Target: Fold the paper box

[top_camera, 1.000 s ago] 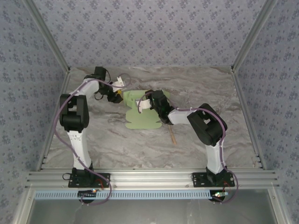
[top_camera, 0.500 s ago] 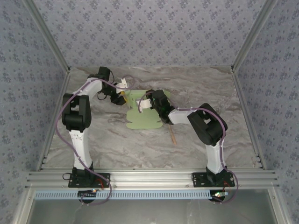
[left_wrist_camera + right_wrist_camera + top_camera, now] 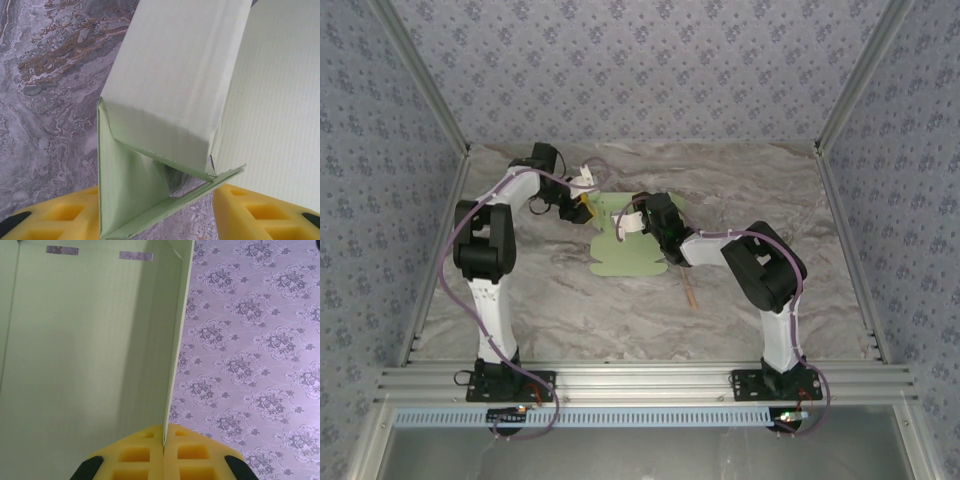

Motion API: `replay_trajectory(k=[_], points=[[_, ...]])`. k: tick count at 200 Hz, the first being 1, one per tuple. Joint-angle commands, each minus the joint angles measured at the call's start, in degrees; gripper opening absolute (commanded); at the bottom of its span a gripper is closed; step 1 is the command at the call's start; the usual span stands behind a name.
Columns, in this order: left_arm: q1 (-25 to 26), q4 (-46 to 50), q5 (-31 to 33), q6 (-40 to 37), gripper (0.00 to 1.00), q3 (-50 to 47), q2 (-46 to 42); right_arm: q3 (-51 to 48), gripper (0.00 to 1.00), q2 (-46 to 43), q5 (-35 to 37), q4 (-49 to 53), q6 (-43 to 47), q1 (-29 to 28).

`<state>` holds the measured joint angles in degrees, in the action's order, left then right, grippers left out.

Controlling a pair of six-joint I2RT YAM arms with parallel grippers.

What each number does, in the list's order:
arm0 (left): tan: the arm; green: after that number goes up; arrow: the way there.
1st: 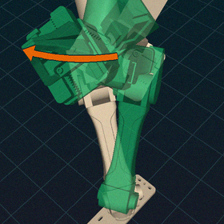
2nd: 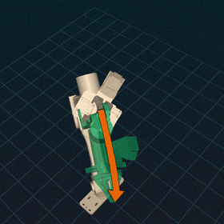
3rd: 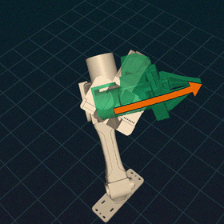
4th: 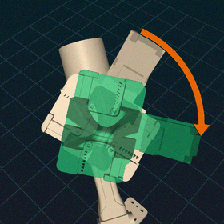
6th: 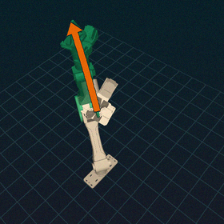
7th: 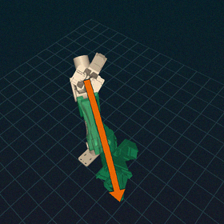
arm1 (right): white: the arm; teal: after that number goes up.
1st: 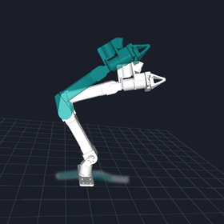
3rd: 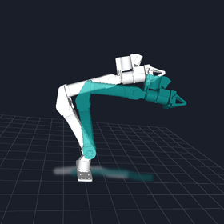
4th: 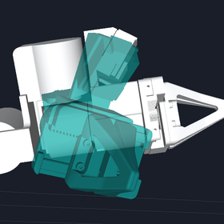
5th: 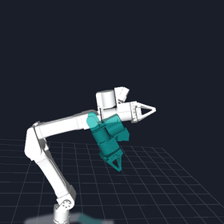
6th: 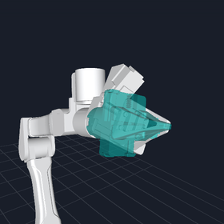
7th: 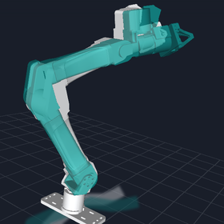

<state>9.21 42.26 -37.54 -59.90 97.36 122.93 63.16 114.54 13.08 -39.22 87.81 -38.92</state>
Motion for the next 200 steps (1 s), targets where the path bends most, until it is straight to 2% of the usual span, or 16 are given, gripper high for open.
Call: replay_trajectory(k=[1,29,49,122,146,200], points=[[1.1,-0.9,-3.7,2.3,0.50,0.6,-0.2,0.9,0.00,0.6,-0.1,3.5,-0.4,-0.9],[1.8,-0.8,-3.3,3.4,0.44,-0.1,-0.7,1.3,0.00,0.7,0.1,3.5,-0.6,-0.8],[2.2,0.4,-3.4,4.6,0.44,-0.2,-0.9,1.7,0.00,0.8,0.4,3.8,-0.7,-0.8],[2.5,4.3,-4.1,5.7,0.45,-0.7,-1.6,1.9,0.00,1.1,1.5,3.1,-1.3,-0.9],[2.3,5.2,-6.3,5.9,0.48,-0.8,-1.6,2.0,0.00,1.2,1.6,3.2,-1.3,-1.1],[2.1,3.9,-7.1,9.0,0.47,-2.9,-2.5,2.0,0.00,1.2,2.0,3.1,-1.5,-1.1]])
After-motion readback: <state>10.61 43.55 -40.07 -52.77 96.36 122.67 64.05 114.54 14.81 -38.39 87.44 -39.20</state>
